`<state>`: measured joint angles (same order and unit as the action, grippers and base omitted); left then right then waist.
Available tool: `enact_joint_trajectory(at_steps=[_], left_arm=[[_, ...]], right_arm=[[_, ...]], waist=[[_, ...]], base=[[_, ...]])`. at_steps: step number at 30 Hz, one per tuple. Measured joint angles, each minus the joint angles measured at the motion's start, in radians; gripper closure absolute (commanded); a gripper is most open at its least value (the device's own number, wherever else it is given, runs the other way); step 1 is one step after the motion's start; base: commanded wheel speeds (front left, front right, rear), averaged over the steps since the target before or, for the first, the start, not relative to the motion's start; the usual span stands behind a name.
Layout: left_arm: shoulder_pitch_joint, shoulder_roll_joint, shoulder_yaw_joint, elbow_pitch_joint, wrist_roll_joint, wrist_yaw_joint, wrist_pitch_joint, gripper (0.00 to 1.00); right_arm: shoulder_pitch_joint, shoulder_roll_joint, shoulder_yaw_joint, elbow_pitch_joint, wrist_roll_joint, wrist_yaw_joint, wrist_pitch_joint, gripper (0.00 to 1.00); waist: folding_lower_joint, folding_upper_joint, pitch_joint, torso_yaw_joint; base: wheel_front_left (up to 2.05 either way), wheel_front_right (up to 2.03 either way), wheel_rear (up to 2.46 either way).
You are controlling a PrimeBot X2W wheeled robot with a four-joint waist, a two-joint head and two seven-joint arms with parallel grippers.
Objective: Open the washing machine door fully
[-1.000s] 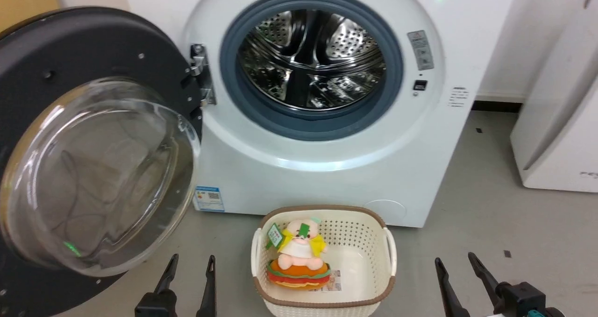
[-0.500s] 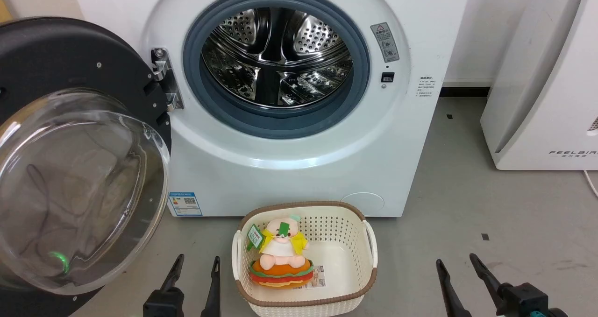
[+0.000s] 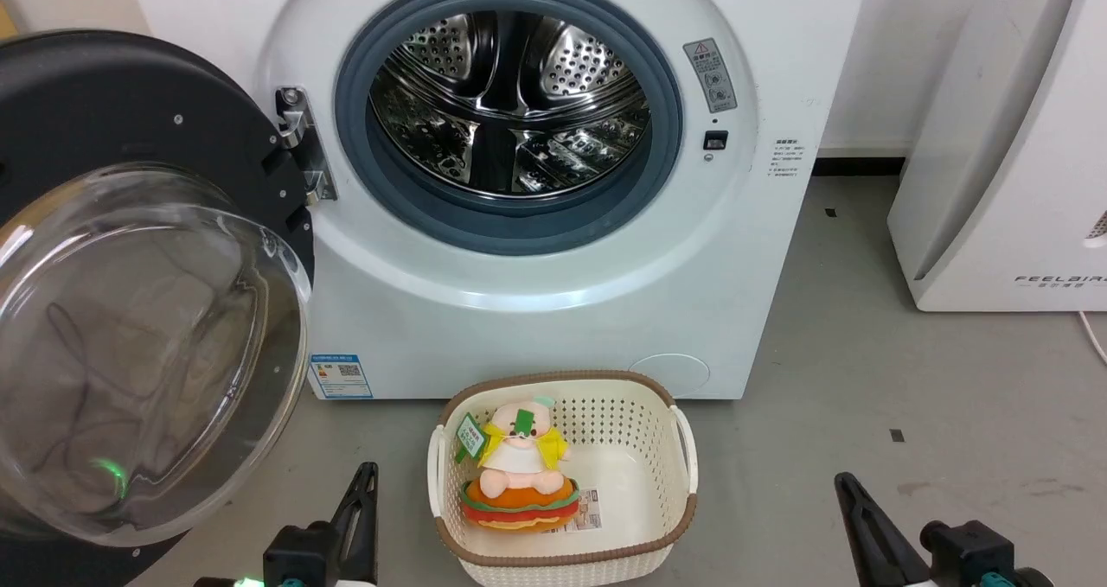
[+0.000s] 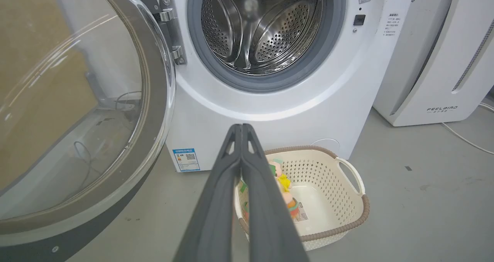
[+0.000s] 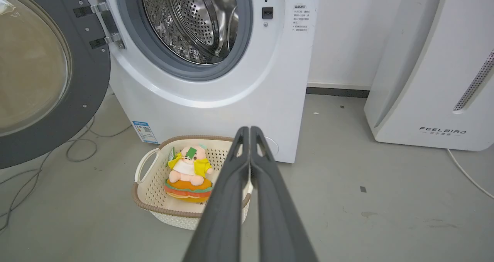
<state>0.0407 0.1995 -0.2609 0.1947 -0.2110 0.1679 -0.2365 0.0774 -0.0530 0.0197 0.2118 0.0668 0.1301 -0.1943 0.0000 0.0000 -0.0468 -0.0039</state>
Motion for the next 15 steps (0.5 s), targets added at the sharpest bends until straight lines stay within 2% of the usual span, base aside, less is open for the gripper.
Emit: enact_joint_trajectory(at_steps=[15], left_arm=[[0.000,-0.024,0.041,-0.028,0.034,-0.027,0.035,1.00]], right_arm=[[-0.003,0.000,-0.003,-0.031,-0.006,0.000,0.031,1.00]], waist=[[0.0000,0.0000,0.007,0.001]], base=[[0.00,0.00,0.00]])
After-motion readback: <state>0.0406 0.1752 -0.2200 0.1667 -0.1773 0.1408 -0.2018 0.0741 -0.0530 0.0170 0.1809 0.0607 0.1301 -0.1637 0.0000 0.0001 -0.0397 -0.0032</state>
